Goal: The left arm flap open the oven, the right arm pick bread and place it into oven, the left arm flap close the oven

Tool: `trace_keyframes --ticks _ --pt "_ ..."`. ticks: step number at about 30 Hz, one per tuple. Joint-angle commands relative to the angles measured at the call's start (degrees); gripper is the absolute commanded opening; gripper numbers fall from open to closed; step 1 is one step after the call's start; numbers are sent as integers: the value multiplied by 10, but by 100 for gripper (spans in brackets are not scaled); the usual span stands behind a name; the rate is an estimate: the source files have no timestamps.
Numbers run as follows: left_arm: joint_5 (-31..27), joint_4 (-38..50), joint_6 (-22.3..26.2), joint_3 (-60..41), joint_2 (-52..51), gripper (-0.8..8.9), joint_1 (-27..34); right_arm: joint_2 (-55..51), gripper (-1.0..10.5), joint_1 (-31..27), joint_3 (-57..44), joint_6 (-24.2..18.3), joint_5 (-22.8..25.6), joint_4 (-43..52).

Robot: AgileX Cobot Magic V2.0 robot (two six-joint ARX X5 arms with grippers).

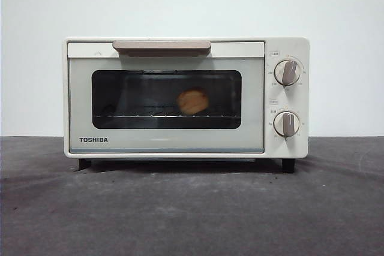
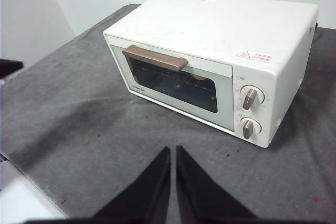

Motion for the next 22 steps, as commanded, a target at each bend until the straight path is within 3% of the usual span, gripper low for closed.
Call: trace_keyframes --ticks 1,5,13,17,22 --pt "-55 87 -13 -77 -35 13 1 3 15 5 9 -5 0 6" --pt "-156 153 -57 -171 -87 13 5 3 15 5 9 -5 0 6" --pt "-300 166 -56 -260 -144 13 7 3 15 5 9 -5 0 6" --pt "-315 166 -49 -278 -144 13 7 3 15 5 9 -5 0 6" --pt "-317 169 8 -287 -144 13 6 3 15 5 9 -5 0 7"
